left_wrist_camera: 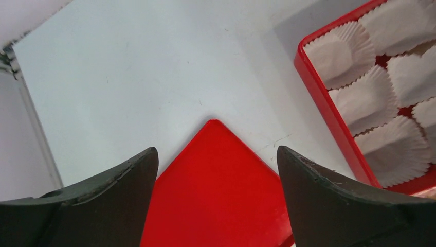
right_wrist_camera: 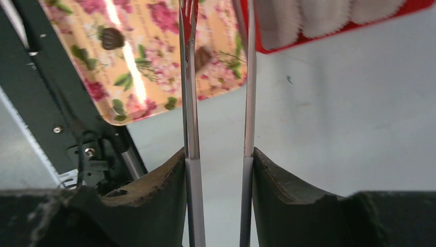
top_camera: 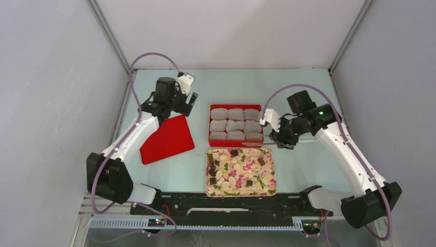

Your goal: Pack the chocolate

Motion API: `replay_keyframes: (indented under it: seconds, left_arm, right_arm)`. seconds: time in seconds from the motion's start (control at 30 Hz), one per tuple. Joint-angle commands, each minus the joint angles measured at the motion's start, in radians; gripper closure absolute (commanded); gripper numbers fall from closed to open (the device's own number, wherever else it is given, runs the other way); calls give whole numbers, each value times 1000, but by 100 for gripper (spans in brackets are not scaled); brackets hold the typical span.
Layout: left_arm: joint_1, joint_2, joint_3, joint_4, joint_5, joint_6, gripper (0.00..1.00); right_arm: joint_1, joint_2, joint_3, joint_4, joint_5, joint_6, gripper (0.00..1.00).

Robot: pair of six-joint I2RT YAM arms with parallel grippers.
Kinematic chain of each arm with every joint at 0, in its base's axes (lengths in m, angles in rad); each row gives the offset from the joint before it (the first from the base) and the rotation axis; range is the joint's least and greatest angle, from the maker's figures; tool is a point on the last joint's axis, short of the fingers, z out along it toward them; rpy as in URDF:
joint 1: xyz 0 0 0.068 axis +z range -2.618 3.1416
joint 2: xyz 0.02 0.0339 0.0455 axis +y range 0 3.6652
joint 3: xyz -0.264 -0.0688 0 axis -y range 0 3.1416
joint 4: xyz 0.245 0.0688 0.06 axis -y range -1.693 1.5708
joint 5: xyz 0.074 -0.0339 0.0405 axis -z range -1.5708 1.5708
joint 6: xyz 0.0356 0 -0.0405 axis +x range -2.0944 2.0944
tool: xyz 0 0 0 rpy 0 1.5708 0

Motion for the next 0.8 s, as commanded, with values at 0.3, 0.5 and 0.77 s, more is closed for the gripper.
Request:
replay_keyframes:
  seconds: [0.3, 0.5, 0.77]
  left_arm:
    - [304, -148, 10, -163, 299, -259, 0]
    - [316, -184, -14, -220, 391, -248, 0]
    - [317, -183, -28, -200, 458, -256, 0]
  right_arm:
    - [312, 209, 23, 69, -1, 113, 57]
    - [337, 288, 70, 33, 20, 106, 59]
    - [347, 278, 74, -30, 38, 108, 58]
